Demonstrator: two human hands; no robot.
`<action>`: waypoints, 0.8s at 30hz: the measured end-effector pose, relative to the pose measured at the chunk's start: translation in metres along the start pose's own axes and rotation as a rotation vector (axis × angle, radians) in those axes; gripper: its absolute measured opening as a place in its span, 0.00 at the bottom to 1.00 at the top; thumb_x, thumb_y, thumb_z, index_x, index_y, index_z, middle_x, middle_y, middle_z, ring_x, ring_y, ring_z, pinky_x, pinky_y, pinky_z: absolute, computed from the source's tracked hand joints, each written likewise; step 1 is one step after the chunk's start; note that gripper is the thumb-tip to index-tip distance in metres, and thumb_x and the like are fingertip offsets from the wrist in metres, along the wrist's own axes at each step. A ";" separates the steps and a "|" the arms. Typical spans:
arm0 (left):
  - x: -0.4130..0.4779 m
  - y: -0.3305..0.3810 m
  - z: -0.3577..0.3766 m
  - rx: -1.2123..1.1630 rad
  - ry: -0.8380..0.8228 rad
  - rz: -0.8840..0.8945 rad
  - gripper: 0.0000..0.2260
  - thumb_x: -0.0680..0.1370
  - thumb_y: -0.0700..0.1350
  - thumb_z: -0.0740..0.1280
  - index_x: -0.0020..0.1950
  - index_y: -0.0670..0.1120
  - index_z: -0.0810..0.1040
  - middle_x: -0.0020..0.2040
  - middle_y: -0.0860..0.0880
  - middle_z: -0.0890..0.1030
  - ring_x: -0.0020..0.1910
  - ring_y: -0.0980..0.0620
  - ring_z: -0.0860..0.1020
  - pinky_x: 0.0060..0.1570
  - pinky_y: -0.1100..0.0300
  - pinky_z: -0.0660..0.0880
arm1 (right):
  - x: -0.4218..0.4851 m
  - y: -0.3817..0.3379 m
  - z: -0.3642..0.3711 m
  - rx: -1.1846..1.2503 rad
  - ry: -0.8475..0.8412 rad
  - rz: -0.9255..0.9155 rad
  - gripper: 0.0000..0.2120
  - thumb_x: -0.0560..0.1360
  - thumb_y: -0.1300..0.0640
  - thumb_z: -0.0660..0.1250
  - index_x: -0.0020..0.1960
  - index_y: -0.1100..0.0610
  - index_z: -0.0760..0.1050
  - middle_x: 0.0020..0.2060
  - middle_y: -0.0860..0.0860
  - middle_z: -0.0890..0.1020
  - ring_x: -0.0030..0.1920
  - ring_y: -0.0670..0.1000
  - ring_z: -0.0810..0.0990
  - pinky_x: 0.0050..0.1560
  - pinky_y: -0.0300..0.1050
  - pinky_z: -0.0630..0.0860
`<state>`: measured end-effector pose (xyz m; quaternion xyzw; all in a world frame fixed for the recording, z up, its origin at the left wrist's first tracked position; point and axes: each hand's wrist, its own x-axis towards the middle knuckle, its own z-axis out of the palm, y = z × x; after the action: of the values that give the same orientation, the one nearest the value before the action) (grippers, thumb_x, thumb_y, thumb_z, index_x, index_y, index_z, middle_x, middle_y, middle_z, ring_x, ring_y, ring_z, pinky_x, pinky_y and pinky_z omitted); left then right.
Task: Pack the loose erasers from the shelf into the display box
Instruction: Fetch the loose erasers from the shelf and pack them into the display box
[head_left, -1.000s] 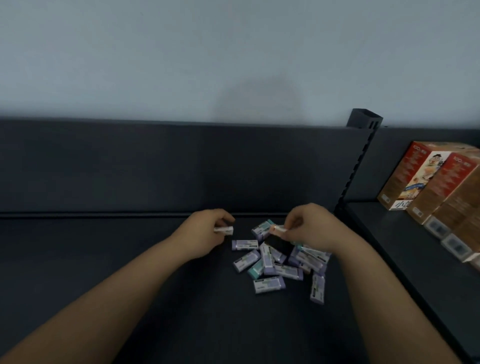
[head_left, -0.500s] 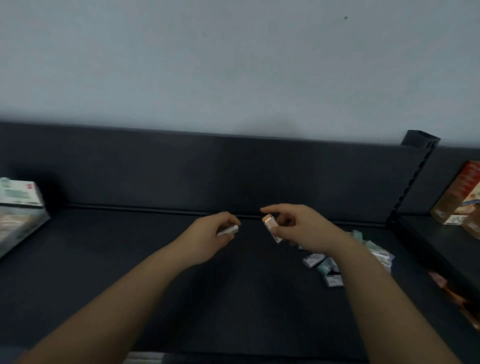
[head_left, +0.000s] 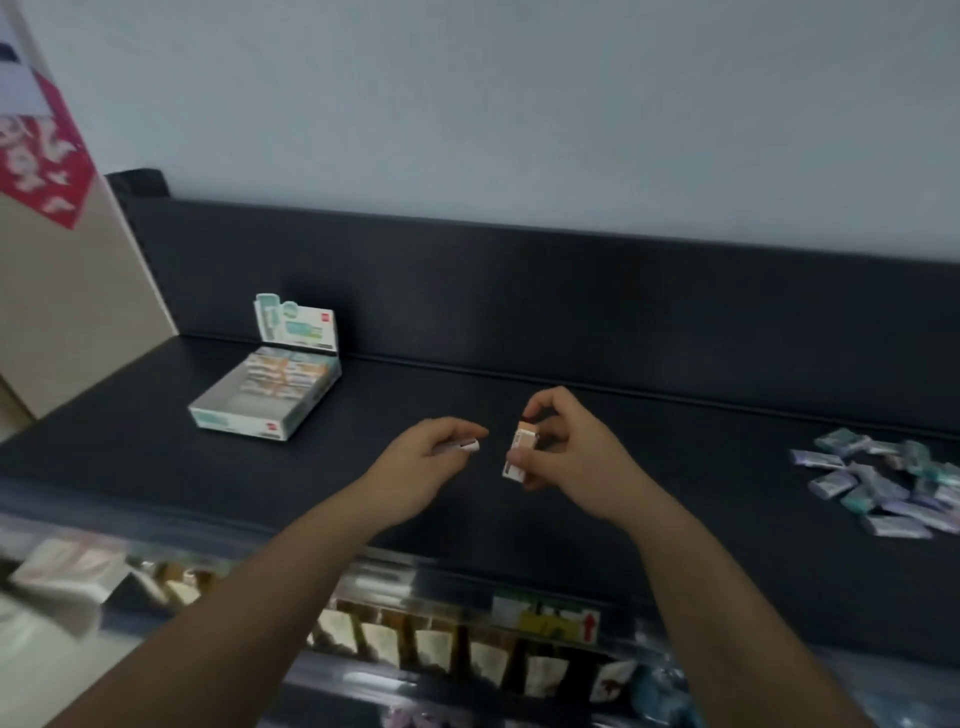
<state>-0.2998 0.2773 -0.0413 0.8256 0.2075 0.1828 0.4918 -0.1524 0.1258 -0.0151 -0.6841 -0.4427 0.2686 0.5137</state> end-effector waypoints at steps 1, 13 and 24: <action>-0.009 -0.003 -0.009 -0.008 0.024 -0.003 0.12 0.78 0.41 0.66 0.61 0.52 0.77 0.58 0.51 0.78 0.54 0.61 0.77 0.52 0.68 0.73 | 0.002 -0.003 0.014 0.002 -0.001 -0.011 0.17 0.72 0.62 0.73 0.55 0.49 0.71 0.45 0.58 0.81 0.43 0.58 0.83 0.43 0.53 0.83; -0.051 -0.038 -0.110 -0.084 0.470 -0.086 0.08 0.73 0.37 0.72 0.47 0.49 0.80 0.41 0.48 0.83 0.37 0.56 0.78 0.35 0.64 0.74 | 0.056 -0.037 0.107 0.048 -0.107 -0.043 0.15 0.72 0.64 0.72 0.56 0.52 0.77 0.47 0.55 0.81 0.43 0.54 0.83 0.44 0.48 0.83; -0.021 -0.066 -0.195 0.107 0.499 -0.117 0.13 0.75 0.41 0.70 0.56 0.54 0.73 0.50 0.57 0.80 0.46 0.62 0.78 0.44 0.68 0.75 | 0.145 -0.061 0.160 0.053 -0.254 -0.013 0.18 0.70 0.65 0.74 0.56 0.50 0.76 0.50 0.49 0.83 0.47 0.50 0.84 0.46 0.47 0.83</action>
<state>-0.4273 0.4380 -0.0148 0.7665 0.3788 0.3409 0.3909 -0.2371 0.3335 0.0027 -0.6279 -0.5015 0.3614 0.4729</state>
